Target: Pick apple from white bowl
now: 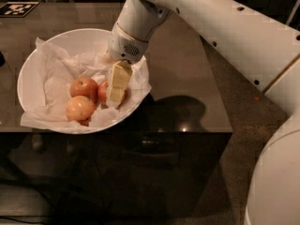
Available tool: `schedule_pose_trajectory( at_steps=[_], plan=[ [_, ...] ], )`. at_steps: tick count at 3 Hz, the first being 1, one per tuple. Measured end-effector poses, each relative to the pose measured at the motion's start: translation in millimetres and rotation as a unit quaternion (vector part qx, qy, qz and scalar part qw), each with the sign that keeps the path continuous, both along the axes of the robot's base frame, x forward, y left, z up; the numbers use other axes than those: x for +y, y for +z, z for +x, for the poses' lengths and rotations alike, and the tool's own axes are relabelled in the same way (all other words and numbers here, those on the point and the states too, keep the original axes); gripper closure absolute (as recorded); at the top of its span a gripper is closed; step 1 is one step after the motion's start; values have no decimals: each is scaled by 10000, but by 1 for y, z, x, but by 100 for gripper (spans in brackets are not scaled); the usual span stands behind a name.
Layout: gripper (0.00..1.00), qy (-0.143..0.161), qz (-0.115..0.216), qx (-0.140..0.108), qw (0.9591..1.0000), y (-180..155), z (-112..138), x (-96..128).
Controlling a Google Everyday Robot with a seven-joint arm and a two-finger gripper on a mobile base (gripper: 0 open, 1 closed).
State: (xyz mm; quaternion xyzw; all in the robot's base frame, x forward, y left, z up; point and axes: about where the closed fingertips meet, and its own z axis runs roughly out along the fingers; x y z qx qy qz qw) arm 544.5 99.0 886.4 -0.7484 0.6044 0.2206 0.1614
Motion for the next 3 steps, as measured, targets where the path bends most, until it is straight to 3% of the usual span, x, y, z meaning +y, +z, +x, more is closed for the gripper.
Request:
schedule_pose_trajectory(
  at_steps=[3],
  plan=[
    [13, -119, -6, 275, 9995, -22, -7, -10]
  ],
)
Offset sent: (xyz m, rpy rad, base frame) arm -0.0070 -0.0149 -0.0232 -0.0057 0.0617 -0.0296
